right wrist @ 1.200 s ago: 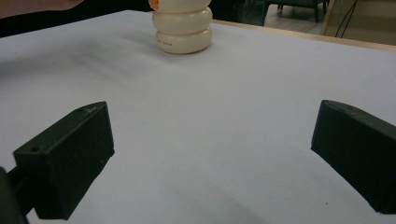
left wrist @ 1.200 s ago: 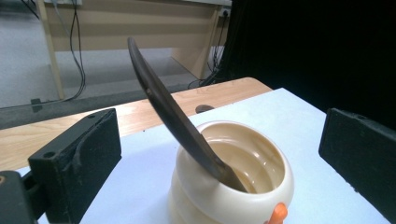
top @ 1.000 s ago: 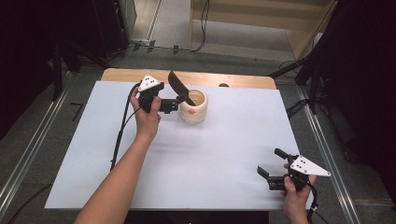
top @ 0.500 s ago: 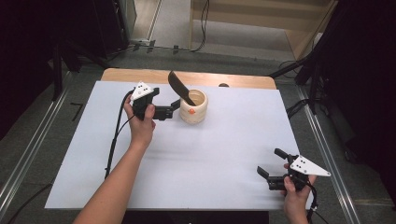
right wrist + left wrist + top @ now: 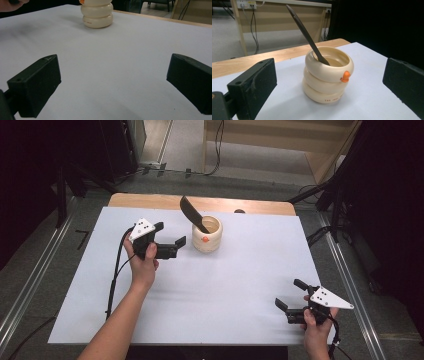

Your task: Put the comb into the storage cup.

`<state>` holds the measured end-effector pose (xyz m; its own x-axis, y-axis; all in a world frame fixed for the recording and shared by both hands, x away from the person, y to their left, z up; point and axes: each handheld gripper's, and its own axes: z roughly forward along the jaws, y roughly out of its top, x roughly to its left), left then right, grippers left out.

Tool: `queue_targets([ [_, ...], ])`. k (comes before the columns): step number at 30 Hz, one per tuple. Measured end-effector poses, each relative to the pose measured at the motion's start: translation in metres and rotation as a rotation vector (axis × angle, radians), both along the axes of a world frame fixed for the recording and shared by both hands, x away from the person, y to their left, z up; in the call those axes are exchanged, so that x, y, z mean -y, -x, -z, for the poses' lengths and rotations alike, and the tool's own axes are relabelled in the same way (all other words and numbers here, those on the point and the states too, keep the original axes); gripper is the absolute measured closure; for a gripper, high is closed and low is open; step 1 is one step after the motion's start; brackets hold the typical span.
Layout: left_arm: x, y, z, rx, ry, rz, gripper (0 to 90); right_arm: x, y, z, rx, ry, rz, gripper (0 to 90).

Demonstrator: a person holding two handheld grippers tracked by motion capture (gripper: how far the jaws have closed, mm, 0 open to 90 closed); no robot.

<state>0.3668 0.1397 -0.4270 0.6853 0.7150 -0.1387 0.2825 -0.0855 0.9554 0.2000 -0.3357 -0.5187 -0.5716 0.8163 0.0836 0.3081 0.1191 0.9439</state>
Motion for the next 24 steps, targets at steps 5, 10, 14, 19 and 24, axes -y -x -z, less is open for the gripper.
queue_targets([
  [5,-0.005,0.009,0.002,0.005,-0.004,0.005,0.0,0.0,0.0,0.0,0.0,0.001,0.001,0.0],
  [10,-0.012,0.018,0.006,0.009,-0.002,0.006,0.0,0.0,0.0,0.0,0.0,0.002,-0.001,0.0],
  [14,-0.018,0.024,0.009,0.009,0.007,-0.001,0.0,-0.001,0.0,0.0,-0.001,0.003,0.0,0.0],
  [19,-0.026,0.03,0.011,0.008,0.009,-0.005,0.0,-0.001,0.0,0.0,0.0,0.003,0.0,0.0],
  [24,-0.034,0.039,0.013,0.014,0.006,-0.009,0.0,-0.001,0.0,0.0,0.001,0.007,0.0,0.0],
])
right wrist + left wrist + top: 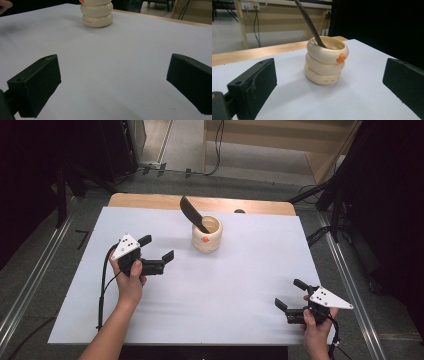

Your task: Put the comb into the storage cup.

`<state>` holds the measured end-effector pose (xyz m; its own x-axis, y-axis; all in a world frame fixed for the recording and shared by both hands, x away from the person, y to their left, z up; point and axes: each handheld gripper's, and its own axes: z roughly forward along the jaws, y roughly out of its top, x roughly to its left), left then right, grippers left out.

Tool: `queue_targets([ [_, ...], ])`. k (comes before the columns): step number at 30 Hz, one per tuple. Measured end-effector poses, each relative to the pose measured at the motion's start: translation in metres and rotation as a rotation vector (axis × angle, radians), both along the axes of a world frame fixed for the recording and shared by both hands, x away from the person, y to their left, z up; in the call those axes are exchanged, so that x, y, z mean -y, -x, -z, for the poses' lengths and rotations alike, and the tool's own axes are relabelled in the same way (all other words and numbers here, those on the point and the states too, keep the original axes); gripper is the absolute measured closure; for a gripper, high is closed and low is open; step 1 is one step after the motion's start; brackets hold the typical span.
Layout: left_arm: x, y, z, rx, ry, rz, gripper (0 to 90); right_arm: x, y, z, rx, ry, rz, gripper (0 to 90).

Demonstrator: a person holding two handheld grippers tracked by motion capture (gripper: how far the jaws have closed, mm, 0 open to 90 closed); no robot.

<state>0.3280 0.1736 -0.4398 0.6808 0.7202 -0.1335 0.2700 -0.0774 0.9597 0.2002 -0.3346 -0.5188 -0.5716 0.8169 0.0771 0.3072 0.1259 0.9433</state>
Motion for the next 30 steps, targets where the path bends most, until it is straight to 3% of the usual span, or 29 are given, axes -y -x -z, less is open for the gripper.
queue_targets([
  [27,-0.056,0.035,0.015,-0.002,-0.02,-0.065,0.0,0.0,0.0,0.0,-0.003,0.002,0.006,0.0],
  [30,-0.061,0.039,0.016,-0.003,-0.006,-0.065,0.0,0.0,0.0,0.0,-0.001,0.003,0.007,0.0],
])
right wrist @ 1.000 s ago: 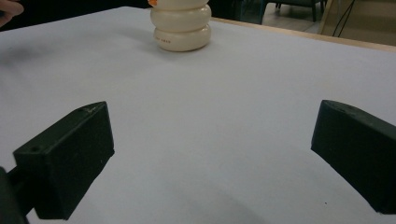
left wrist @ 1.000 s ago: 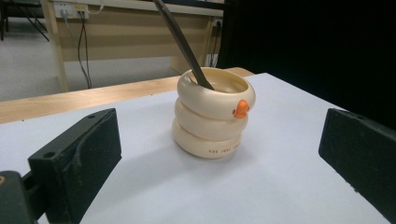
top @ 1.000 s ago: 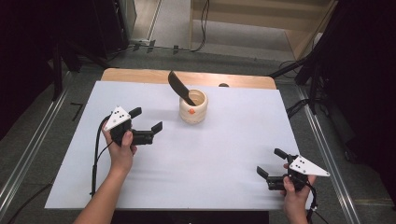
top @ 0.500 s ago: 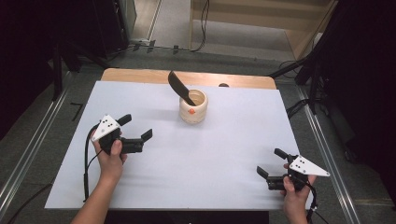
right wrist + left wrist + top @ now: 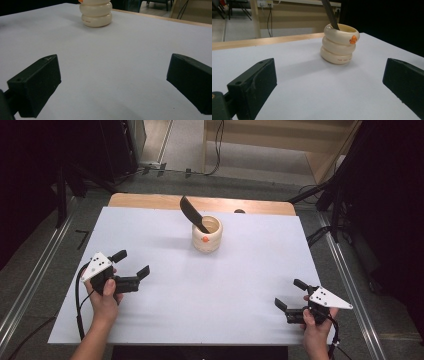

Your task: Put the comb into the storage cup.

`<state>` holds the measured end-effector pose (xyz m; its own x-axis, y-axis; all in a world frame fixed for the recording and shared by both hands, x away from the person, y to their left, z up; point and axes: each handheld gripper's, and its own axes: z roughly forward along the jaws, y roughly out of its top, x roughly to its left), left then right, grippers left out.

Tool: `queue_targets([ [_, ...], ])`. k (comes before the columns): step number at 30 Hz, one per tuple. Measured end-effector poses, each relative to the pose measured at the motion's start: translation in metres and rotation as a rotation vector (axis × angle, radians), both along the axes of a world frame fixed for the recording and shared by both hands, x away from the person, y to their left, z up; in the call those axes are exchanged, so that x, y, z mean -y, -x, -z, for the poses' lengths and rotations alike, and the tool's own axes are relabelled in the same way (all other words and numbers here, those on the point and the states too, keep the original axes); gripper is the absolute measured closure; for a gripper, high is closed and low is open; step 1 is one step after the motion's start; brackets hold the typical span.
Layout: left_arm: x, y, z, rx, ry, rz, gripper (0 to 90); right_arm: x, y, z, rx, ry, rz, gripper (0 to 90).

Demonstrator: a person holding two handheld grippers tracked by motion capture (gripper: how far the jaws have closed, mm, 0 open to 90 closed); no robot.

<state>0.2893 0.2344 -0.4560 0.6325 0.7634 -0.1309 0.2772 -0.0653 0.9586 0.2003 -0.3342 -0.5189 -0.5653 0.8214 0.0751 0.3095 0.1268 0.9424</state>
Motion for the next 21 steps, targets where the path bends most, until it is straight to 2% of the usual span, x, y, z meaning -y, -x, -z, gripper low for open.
queue_targets([
  [5,-0.006,0.006,0.003,0.005,-0.006,-0.006,0.0,0.0,0.0,0.0,0.0,0.003,0.001,0.0],
  [21,-0.029,0.025,0.017,-0.021,-0.016,-0.039,0.0,0.0,0.0,0.0,-0.001,0.003,0.007,0.0],
])
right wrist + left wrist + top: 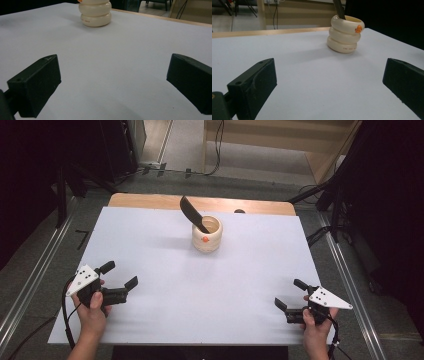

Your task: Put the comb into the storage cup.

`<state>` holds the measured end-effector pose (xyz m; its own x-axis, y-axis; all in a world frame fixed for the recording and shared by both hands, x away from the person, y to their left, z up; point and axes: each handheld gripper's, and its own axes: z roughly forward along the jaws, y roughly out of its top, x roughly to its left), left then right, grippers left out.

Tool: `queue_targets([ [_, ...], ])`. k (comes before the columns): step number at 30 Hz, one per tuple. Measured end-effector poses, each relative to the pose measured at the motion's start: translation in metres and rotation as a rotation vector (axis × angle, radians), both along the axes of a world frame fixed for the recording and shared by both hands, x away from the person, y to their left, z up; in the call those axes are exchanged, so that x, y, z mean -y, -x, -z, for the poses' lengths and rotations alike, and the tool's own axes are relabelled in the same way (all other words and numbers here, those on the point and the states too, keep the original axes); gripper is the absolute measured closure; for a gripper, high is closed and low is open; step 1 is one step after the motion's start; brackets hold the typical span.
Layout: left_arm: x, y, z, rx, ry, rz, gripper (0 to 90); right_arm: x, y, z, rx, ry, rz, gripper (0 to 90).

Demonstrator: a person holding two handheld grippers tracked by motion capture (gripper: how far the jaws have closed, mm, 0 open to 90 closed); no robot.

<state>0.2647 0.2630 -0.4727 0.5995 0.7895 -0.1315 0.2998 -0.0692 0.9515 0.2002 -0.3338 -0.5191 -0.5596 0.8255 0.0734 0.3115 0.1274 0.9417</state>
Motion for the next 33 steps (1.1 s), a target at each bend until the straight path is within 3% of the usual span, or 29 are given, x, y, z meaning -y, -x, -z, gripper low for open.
queue_targets([
  [16,-0.018,0.017,0.007,-0.004,-0.039,-0.017,0.0,0.0,0.0,0.0,-0.001,0.002,-0.001,0.0],
  [27,-0.028,0.022,0.01,0.012,-0.097,-0.011,0.0,-0.001,0.0,0.0,0.001,0.008,-0.006,0.0],
  [33,-0.028,0.019,0.015,-0.003,-0.082,-0.006,0.0,-0.001,0.001,0.0,0.003,0.006,0.003,0.0],
])
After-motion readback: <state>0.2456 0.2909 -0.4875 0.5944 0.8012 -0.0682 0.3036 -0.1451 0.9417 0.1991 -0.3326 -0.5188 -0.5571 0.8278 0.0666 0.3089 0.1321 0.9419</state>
